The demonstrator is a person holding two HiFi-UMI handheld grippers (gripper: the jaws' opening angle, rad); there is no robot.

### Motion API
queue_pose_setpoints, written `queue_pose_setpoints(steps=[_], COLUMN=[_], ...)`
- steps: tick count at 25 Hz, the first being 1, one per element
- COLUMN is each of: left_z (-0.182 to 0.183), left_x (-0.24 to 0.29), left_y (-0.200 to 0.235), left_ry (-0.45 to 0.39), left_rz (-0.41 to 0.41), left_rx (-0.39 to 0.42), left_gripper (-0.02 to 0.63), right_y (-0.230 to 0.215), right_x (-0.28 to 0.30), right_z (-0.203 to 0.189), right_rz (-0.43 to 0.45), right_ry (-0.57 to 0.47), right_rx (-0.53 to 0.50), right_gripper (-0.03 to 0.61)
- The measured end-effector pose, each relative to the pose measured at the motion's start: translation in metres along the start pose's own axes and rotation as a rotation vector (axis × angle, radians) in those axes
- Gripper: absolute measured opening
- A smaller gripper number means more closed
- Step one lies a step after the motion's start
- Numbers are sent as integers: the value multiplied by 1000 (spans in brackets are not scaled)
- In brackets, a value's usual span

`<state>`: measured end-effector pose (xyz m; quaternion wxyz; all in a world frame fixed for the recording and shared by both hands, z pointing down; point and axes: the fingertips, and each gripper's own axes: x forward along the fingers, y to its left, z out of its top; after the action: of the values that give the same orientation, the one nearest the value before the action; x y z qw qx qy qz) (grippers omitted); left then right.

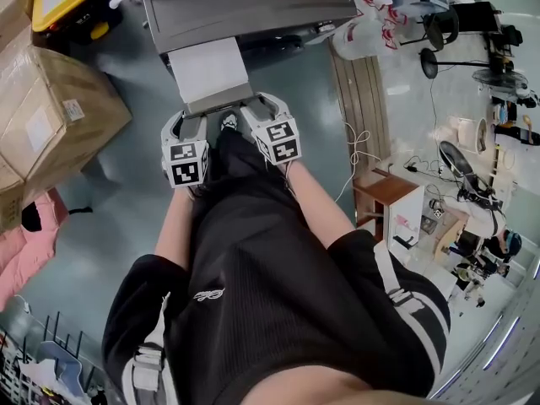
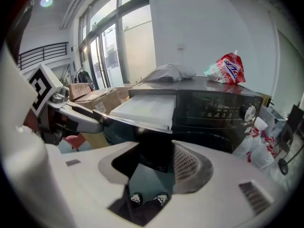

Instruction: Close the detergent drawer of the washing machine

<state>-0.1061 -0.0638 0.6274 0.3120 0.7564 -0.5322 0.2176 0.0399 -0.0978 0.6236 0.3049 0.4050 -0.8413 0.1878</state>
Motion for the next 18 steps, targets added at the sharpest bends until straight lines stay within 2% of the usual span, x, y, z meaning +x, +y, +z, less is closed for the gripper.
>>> queue_pose_setpoints(steps=[18], left_z=[7], left_x=[8], left_y=[5], left_ry=[-4], left_rz=[17], left_rx=[-4], left_gripper=[225], right_y=[-5], right_x=[9], right_z=[5], right_rz=[16], right_ry=[7], right_rx=[-1], right_gripper=[198])
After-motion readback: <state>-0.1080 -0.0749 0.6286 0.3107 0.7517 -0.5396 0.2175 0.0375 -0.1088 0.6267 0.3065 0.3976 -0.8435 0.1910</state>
